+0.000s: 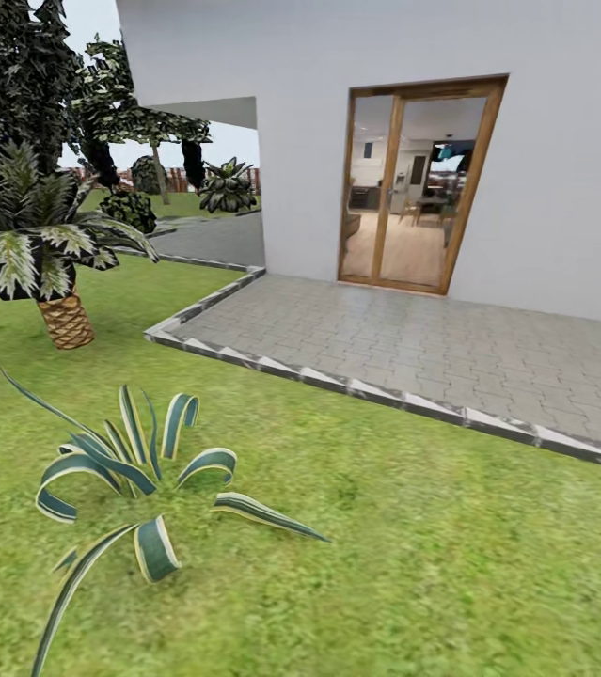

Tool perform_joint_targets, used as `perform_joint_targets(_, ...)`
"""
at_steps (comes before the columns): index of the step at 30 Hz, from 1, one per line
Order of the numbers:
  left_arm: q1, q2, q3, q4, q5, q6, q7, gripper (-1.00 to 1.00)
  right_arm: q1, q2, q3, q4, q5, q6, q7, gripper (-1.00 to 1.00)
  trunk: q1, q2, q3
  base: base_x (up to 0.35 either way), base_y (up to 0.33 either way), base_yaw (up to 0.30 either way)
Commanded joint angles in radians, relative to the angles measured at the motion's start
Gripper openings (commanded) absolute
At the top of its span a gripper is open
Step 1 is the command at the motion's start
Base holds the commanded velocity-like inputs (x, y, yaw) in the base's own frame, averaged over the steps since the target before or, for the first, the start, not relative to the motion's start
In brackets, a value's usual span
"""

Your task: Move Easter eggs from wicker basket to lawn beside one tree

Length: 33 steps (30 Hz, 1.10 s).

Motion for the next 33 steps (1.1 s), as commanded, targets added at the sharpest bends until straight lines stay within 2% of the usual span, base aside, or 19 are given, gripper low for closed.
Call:
perform_joint_targets(1, -0.001, 0.0, -0.004, 0.001, -0.001, -0.003, 0.001, 1.0, 0.001, 0.0, -0.006, -0.001, 0.0, -0.002, 0.001, 1.0, 0.001, -0.002, -0.002, 0.0, 0.266, -0.001)
perform_joint_targets(21, -0.001, 0.0, -0.004, 0.001, -0.001, -0.003, 0.001, 1.0, 0.0, 0.002, -0.004, -0.001, 0.0, -0.002, 0.002, 1.0, 0.001, -0.002, -0.01, 0.015, 0.289, -0.054)
perform_joint_targets(33, -0.001, 0.0, -0.004, 0.001, -0.001, -0.003, 0.001, 1.0, 0.0, 0.002, -0.002, -0.001, 0.0, -0.002, 0.002, 1.0, 0.001, -0.002, -0.011, 0.001, 0.224, -0.007)
